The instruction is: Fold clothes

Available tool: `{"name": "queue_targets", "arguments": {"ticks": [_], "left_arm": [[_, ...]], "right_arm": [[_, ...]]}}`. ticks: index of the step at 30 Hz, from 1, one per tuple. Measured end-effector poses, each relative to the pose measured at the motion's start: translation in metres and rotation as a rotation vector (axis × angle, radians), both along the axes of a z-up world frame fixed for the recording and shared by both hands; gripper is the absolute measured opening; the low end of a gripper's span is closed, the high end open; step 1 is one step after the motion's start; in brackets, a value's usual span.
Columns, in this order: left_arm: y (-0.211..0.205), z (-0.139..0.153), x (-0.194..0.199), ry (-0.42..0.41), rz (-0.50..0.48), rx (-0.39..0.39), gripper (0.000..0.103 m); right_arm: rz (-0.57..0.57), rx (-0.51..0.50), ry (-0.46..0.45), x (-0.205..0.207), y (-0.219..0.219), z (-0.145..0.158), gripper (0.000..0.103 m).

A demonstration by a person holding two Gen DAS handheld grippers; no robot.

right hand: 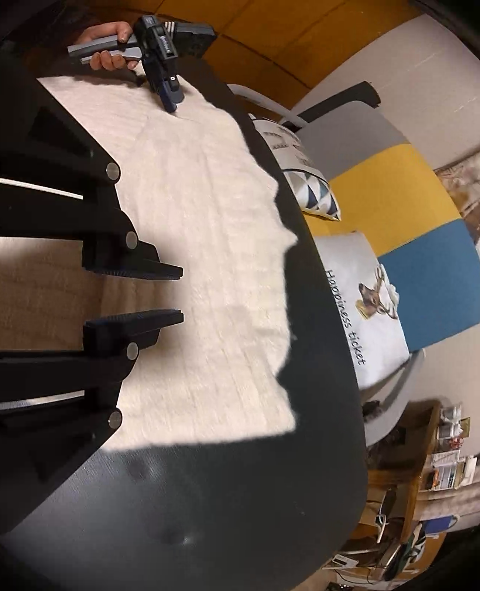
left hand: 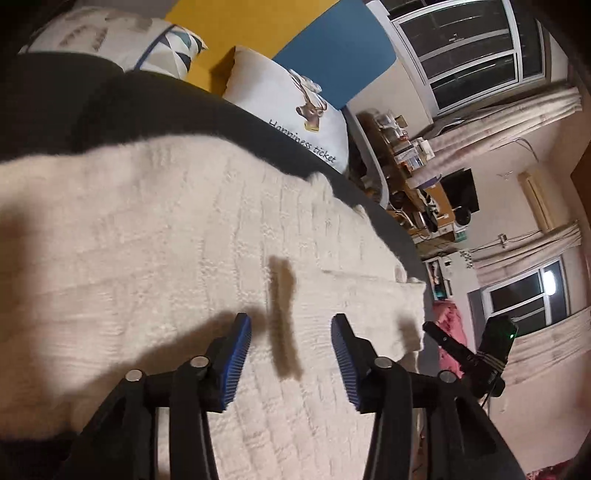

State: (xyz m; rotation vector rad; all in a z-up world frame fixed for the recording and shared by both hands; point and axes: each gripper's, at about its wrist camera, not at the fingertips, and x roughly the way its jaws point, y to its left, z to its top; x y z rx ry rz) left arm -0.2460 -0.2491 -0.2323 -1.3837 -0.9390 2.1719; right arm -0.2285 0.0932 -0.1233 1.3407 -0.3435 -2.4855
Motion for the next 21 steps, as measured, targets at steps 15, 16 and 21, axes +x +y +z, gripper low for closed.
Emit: {"name": "queue_targets", "arguments": {"ticks": [15, 16, 21], "left_arm": [[0.047, 0.035, -0.001, 0.179, -0.103, -0.170, 0.004], [0.047, 0.040, 0.003, 0.202, -0.096, -0.168, 0.004], [0.031, 0.067, 0.028, 0.288, -0.032, -0.185, 0.004]], "right_arm": [[-0.062, 0.006, 0.006, -0.002, 0.021, 0.003, 0.018], [-0.062, 0.017, 0.014, -0.002, 0.023, 0.005, 0.018], [-0.069, 0.100, 0.051, -0.014, 0.033, 0.014, 0.018]]}}
